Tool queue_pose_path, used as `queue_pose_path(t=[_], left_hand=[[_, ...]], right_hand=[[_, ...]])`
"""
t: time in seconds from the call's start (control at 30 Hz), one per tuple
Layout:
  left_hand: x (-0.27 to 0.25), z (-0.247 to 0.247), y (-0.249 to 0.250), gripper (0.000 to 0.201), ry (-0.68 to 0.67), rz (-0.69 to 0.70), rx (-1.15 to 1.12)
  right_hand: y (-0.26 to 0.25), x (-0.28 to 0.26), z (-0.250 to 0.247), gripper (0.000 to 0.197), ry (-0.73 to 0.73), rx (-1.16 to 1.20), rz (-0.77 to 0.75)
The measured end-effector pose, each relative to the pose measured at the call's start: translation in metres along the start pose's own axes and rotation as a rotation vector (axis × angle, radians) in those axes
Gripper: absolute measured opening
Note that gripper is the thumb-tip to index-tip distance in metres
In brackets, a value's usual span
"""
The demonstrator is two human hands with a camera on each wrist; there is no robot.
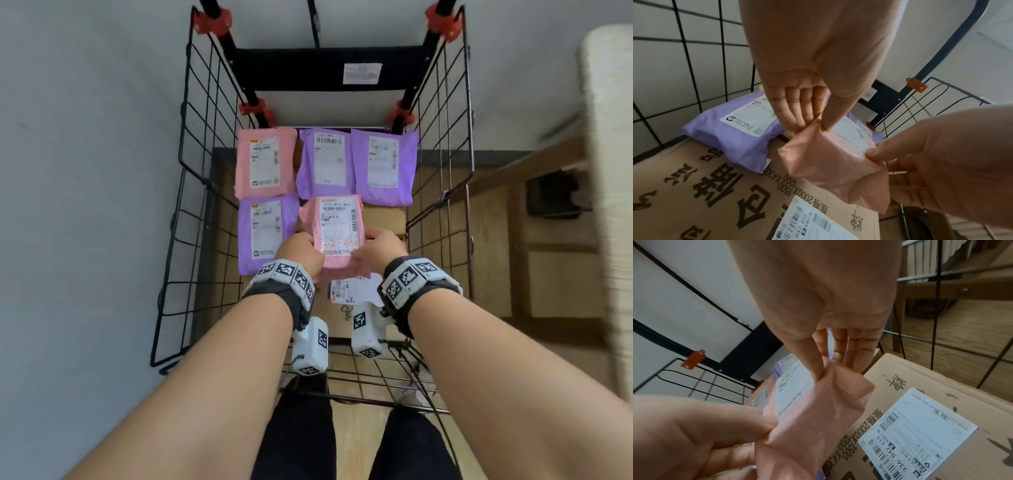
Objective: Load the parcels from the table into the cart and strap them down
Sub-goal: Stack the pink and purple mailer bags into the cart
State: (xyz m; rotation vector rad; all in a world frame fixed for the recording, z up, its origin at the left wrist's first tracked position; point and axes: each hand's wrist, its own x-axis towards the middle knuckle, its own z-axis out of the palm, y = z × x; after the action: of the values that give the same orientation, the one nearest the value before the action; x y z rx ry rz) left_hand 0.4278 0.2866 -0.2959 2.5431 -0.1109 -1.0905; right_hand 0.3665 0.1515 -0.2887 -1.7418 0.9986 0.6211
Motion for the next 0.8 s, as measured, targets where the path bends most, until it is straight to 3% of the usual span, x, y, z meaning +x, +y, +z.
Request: queue_pose_path(t=[0.23,0.4,0.67,0.8], left_hand=[[0.038,0.006,-0.017,0.03,-0.099,-0.011,0.064],[0.045,0.009,-0.023,0.037,-0.132,-0.02,-0.006],[0.035,0.005,-0.023,0.038,-0.084,-0.053,-0.04],[0.023,0.002,-0.015,0.04,-0.035,-0.054,-0.044]], right_hand=[[0.0,0.041,0.027,0.046,-0.035,-0.109,0.06],[-0.002,0.049,0.041,0.041,-0.046,-0.091,0.081],[0.003,0.05,0.043,0.045,-0.057,-0.066,0.08],[0.006,0.036,0.028,0.059,-0.047,-0.08,0.087]])
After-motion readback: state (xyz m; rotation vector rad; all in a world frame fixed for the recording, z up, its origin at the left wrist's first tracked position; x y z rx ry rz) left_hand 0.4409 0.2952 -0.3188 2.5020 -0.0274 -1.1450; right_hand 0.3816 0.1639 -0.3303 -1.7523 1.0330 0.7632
